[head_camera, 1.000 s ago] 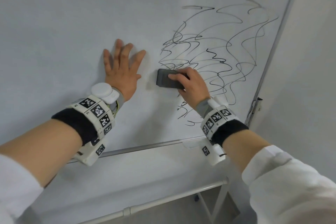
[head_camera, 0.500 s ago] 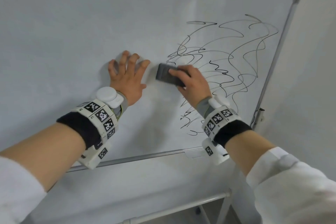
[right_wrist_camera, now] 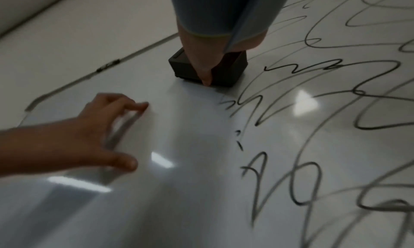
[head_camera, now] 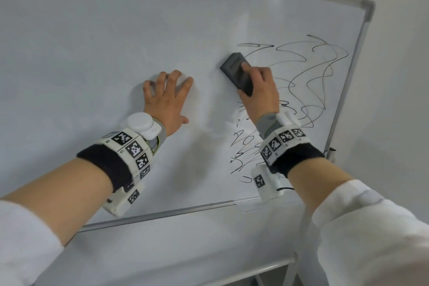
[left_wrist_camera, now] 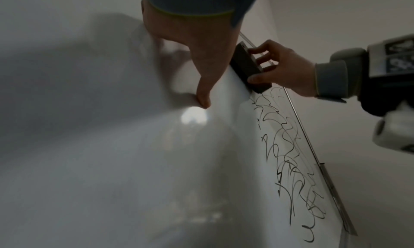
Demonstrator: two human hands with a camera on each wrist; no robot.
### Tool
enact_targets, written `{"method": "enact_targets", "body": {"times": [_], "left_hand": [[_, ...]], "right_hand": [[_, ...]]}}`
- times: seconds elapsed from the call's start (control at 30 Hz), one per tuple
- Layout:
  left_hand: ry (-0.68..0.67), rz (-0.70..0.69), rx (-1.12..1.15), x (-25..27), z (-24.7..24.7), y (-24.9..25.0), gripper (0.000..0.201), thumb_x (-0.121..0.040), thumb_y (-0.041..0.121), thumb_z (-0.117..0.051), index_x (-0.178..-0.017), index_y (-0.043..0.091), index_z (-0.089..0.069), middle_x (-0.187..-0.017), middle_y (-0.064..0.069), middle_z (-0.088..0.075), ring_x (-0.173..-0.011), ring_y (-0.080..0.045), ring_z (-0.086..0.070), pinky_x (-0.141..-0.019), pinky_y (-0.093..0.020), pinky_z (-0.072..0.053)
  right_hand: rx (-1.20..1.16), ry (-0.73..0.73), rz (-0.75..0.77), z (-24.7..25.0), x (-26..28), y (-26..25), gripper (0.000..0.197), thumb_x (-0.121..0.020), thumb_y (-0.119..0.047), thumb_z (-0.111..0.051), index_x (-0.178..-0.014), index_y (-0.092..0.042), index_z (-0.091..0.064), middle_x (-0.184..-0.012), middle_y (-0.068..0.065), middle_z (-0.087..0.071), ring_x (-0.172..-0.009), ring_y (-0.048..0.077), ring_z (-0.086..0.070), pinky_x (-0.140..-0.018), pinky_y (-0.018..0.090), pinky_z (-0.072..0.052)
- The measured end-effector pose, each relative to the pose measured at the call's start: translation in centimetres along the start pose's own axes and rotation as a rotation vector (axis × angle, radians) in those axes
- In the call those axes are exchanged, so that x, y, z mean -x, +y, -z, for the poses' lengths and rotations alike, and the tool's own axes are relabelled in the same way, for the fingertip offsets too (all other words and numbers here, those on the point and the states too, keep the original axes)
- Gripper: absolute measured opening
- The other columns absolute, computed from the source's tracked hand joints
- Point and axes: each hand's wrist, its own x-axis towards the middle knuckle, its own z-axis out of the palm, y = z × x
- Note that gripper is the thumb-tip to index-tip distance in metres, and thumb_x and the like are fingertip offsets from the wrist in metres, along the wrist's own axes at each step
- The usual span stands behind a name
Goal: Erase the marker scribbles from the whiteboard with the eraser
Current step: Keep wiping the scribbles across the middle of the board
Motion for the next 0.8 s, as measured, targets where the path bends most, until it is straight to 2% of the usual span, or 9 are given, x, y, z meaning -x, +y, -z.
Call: {"method": "enact_targets", "body": {"times": [0.07, 0.13, 0.2, 0.3, 0.37, 0.47, 0.57, 0.7, 0.8], "left_hand": [[-0.008, -0.027, -0.036, -0.4, 0.1, 0.1, 0.097, -0.073, 0.047, -0.070, -0.144, 0.022, -0.009, -0.152, -0.006, 0.009, -0.139, -0.030, 0.012, -0.110, -0.056, -0.005], [-0.015, -0.058, -0.068, -0.8, 0.3, 0.1, 0.097, -0.073, 0.047, -0.070, -0.144, 0.017, -0.012, -0.154, -0.006, 0.018, -0.140, -0.031, 0.019, -0.111, -0.057, 0.002], [-0.026, -0.080, -0.076, -1.1, 0.6, 0.1, 0.094, -0.072, 0.048, -0.071, -0.142, 0.016, -0.016, -0.154, -0.005, 0.021, -0.141, -0.030, 0.019, -0.111, -0.057, 0.001], [0.003, -0.084, -0.062, -1.4, 1.3, 0.1, 0.072, -0.080, 0.052, -0.060, -0.134, 0.017, -0.027, -0.156, -0.004, 0.010, -0.142, -0.029, 0.009, -0.109, -0.056, -0.010], [0.036, -0.069, -0.032, -1.6, 1.7, 0.4, 0.062, -0.085, 0.052, -0.052, -0.132, 0.018, -0.029, -0.155, -0.004, 0.001, -0.142, -0.029, 0.001, -0.107, -0.055, -0.015], [0.032, -0.022, 0.006, -2.3, 1.9, 1.0, 0.071, -0.087, 0.054, -0.047, -0.143, 0.026, -0.015, -0.153, -0.006, -0.007, -0.140, -0.032, -0.005, -0.105, -0.059, -0.016], [0.056, -0.004, 0.019, -2.9, 1.9, 2.0, 0.079, -0.085, 0.059, -0.046, -0.146, 0.034, -0.001, -0.146, -0.012, -0.019, -0.135, -0.038, -0.016, -0.105, -0.059, -0.017], [0.136, -0.024, -0.019, -3.4, 2.2, 2.6, 0.078, -0.082, 0.056, -0.054, -0.145, 0.030, -0.016, -0.133, -0.017, -0.035, -0.124, -0.042, -0.032, -0.103, -0.057, -0.024], [0.125, -0.050, -0.033, -3.8, 2.5, 2.7, 0.077, -0.083, 0.053, -0.056, -0.144, 0.029, -0.015, -0.136, -0.015, -0.030, -0.127, -0.038, -0.027, -0.106, -0.054, -0.020]], "right_hand": [[0.019, 0.018, -0.053, -0.3, -0.2, -0.8, 0.060, -0.074, -0.007, -0.070, -0.130, -0.018, -0.051, -0.119, 0.012, -0.050, -0.095, 0.031, -0.054, -0.074, 0.033, -0.047], [0.013, -0.008, 0.026, -1.1, 0.6, -2.0, 0.060, -0.073, -0.007, -0.071, -0.130, -0.016, -0.052, -0.117, 0.014, -0.052, -0.093, 0.032, -0.055, -0.074, 0.034, -0.046], [0.043, -0.065, 0.141, -1.6, 1.6, -2.4, 0.061, -0.071, -0.006, -0.073, -0.128, -0.015, -0.054, -0.115, 0.014, -0.054, -0.091, 0.034, -0.056, -0.071, 0.035, -0.048], [0.090, -0.071, 0.148, -0.4, 0.1, -1.2, 0.059, -0.072, -0.007, -0.073, -0.128, -0.016, -0.053, -0.117, 0.014, -0.053, -0.093, 0.034, -0.056, -0.071, 0.037, -0.052], [0.064, -0.012, -0.044, 0.9, -1.8, 0.2, 0.059, -0.076, -0.009, -0.070, -0.131, -0.019, -0.049, -0.121, 0.011, -0.048, -0.097, 0.030, -0.055, -0.077, 0.033, -0.048], [0.058, 0.065, -0.273, 1.8, -3.4, 0.3, 0.060, -0.080, -0.012, -0.066, -0.134, -0.025, -0.043, -0.124, 0.007, -0.043, -0.098, 0.028, -0.055, -0.081, 0.027, -0.042], [0.070, -0.020, -0.163, 0.6, -2.3, -1.8, 0.060, -0.081, -0.013, -0.065, -0.136, -0.023, -0.042, -0.124, 0.010, -0.043, -0.096, 0.030, -0.055, -0.078, 0.036, -0.049], [0.124, -0.114, 0.065, 0.5, -1.8, -2.0, 0.062, -0.079, -0.011, -0.068, -0.136, -0.018, -0.045, -0.122, 0.015, -0.047, -0.094, 0.034, -0.054, -0.070, 0.041, -0.052], [0.129, -0.042, -0.105, 2.6, -4.2, 0.0, 0.061, -0.081, -0.013, -0.065, -0.137, -0.023, -0.042, -0.124, 0.011, -0.043, -0.096, 0.030, -0.055, -0.079, 0.036, -0.048]]}}
